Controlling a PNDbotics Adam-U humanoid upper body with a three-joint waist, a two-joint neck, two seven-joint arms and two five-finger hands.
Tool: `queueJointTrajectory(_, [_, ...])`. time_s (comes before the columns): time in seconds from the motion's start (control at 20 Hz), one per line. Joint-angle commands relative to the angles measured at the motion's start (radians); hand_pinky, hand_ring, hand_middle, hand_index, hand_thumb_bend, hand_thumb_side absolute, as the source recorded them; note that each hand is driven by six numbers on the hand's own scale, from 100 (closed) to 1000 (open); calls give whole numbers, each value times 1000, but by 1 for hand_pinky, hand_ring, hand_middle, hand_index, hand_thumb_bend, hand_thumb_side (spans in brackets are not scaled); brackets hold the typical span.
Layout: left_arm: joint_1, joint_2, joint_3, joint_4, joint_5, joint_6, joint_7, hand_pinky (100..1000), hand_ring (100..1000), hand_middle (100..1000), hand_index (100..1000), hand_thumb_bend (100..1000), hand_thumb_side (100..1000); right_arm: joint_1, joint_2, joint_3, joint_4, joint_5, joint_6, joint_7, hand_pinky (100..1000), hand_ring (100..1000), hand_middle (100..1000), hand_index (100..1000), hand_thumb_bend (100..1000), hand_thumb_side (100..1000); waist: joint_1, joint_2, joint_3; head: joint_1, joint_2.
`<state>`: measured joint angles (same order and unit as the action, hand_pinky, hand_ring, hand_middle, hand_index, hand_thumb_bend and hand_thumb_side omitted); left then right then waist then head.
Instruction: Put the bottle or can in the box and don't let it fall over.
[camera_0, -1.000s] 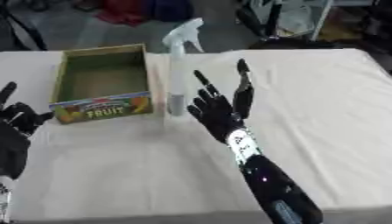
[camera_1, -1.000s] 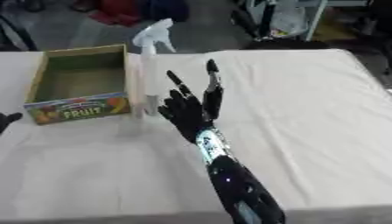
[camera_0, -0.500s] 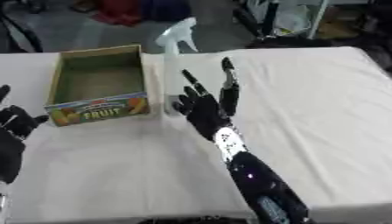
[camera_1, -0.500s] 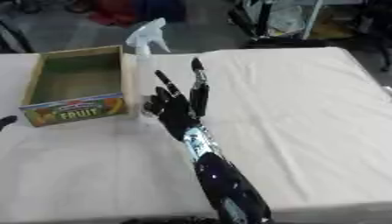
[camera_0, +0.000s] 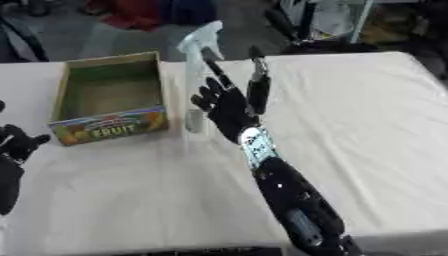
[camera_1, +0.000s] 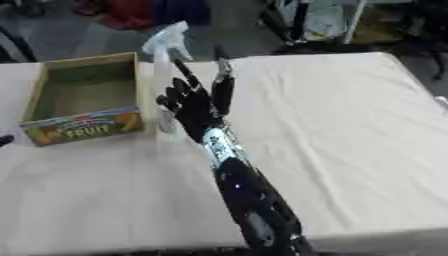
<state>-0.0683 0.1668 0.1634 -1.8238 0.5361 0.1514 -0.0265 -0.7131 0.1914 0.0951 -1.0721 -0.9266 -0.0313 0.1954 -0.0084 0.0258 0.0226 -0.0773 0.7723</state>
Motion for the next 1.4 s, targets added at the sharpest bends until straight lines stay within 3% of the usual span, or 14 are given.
queueJointTrajectory(0.05, [-13,7,-5,-10,5,1,-7,636,346,358,937,496,1000,-36,13,-11,-8,15,-2,-12,369,247,245,1000,464,1000,5,-11,5,-8,-2])
queueJointTrajectory(0.35, [-20,4,-15,-9,8,6,-16,635,346,358,937,497,1000,-87,13,-36,5,35,-17,-21,373,255,250,1000,434,1000,8,-12,26,-23,-2])
queueJointTrajectory(0.45, [-21,4,-19,-7,9,9,-19,635,346,358,937,497,1000,-115,2,-39,1,53,-21,-22,399,288,274,1000,342,987,8,-14,34,-25,-2])
queueJointTrajectory(0.55, [-22,4,-23,-6,11,11,-23,635,346,358,937,498,1000,-156,-13,-41,2,80,-21,-24,404,295,280,1000,329,986,7,-16,42,-28,-2])
queueJointTrajectory(0.6, [-24,5,-26,-5,12,13,-25,634,346,358,937,498,1000,-179,-23,-41,4,96,-21,-23,426,321,299,1000,264,985,6,-17,47,-30,-2])
queueJointTrajectory(0.9, [-40,6,-42,-1,17,22,-39,634,346,358,937,499,1000,-301,-70,-56,42,182,-38,10,446,347,317,1000,209,987,3,-15,86,-52,-2])
queueJointTrajectory(0.95, [-41,6,-43,-1,17,22,-40,631,346,358,937,499,1000,-307,-72,-58,47,187,-41,14,466,362,328,1000,161,975,3,-15,90,-54,-2])
queueJointTrajectory(1.15, [-83,7,-74,-2,30,34,-64,630,346,358,937,501,1000,-390,-98,-67,50,219,-62,34,472,369,332,1000,144,968,-3,0,170,-83,-2])
queueJointTrajectory(1.4, [-125,4,-92,-6,39,41,-81,626,346,357,937,504,1000,-398,-81,-68,52,226,-72,58,465,360,325,1000,152,968,-10,22,235,-123,-2])
